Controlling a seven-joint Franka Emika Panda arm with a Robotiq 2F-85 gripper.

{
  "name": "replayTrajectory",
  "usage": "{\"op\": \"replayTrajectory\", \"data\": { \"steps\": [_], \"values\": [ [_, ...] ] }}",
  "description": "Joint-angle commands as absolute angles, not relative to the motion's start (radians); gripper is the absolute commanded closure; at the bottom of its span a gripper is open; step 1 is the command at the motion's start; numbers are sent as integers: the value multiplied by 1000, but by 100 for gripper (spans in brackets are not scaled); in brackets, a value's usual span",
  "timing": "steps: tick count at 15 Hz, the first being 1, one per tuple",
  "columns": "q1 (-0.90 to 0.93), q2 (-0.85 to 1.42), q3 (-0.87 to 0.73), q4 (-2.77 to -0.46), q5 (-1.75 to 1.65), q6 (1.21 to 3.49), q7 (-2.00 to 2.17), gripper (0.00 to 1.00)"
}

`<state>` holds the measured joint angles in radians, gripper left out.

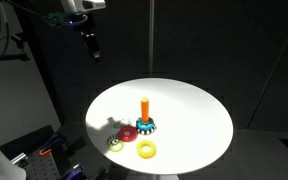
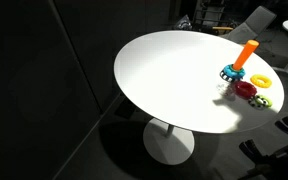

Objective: Put the clear ring on the orange stand

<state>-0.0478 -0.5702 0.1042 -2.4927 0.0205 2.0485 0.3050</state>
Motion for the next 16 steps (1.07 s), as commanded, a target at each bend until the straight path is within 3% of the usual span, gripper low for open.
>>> {"op": "replayTrajectory", "data": {
  "steps": [1,16],
  "values": [
    [-43,-570,100,-2490,18,2046,307,0],
    [-48,-432,110,-2465,-6,2084,306,0]
  ]
}}
